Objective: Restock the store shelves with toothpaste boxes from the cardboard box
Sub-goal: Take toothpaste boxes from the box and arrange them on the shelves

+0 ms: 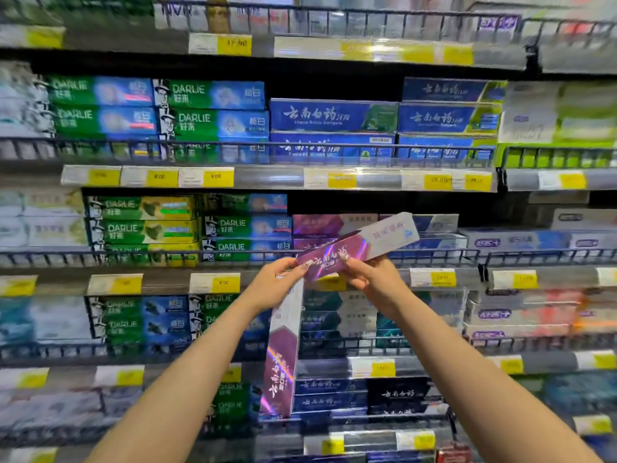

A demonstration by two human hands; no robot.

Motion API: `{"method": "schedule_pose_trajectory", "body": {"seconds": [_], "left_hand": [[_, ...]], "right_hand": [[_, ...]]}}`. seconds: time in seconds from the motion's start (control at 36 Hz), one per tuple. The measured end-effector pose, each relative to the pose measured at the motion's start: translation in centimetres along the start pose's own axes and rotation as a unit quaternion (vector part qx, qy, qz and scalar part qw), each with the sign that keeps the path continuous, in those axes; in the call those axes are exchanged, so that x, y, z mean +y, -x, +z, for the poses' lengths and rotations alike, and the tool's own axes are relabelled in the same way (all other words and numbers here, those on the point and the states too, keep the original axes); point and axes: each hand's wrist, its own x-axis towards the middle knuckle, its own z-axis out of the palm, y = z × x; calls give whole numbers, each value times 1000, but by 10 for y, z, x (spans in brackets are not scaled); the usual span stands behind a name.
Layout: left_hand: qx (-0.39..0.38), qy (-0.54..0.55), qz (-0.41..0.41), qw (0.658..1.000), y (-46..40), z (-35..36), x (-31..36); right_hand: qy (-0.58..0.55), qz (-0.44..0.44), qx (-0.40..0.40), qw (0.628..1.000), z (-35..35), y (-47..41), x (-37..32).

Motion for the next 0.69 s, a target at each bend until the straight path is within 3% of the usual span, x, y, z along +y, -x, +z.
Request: {"method": "schedule_pose_trajectory", "body": {"seconds": [0.19, 0.33, 0.5, 0.69], "left_hand": [[-8, -14, 24, 1000, 0, -6, 8], [-1, -41, 26, 999, 2, -17, 14], [11, -39, 17, 999, -4, -24, 10], [132, -19, 7, 991, -36, -21, 28]], "right_hand": [[-64, 34, 3, 997, 1, 11, -8], [-126, 14, 106, 986, -14, 12, -22], [-20, -49, 144, 988, -40, 9, -26], [20, -122, 153, 981, -42, -20, -38]]}}
